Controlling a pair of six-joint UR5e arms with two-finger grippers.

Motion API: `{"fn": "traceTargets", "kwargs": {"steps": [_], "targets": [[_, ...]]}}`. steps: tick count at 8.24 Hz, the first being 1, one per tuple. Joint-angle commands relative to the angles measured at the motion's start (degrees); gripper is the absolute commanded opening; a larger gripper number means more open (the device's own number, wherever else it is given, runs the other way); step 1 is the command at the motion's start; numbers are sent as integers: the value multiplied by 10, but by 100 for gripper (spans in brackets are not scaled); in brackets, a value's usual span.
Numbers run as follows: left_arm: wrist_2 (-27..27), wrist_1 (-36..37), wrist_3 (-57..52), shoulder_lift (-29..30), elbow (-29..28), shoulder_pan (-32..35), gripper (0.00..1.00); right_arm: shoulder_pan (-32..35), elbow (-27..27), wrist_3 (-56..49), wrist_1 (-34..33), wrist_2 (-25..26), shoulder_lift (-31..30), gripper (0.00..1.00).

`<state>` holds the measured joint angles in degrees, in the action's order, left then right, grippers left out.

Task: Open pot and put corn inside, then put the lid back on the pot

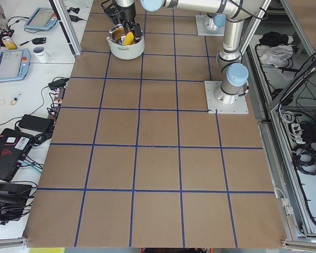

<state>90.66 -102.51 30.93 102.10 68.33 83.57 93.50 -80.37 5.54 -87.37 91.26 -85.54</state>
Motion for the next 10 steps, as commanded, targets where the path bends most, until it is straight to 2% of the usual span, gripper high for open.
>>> {"fn": "traceTargets", "kwargs": {"steps": [1,2,3,4,5,6,8,10], "targets": [[0,2,-112,0,1,4,100,44,94,60,-60,1,117,37],[0,1,-149,-2,1,8,100,54,101,83,-77,-5,144,37],[1,1,-176,-10,5,9,100,75,106,119,-136,-7,192,37],[1,9,-177,-21,17,15,93,93,111,161,-183,-12,232,36],[7,33,-178,-33,44,28,90,97,123,177,-202,-27,261,36],[40,79,-201,-43,71,40,91,103,126,196,-202,-28,265,36],[44,95,-204,-90,125,62,94,113,129,200,-203,-21,275,36],[44,151,-211,-111,180,64,94,122,128,203,-201,-19,276,36]]}}
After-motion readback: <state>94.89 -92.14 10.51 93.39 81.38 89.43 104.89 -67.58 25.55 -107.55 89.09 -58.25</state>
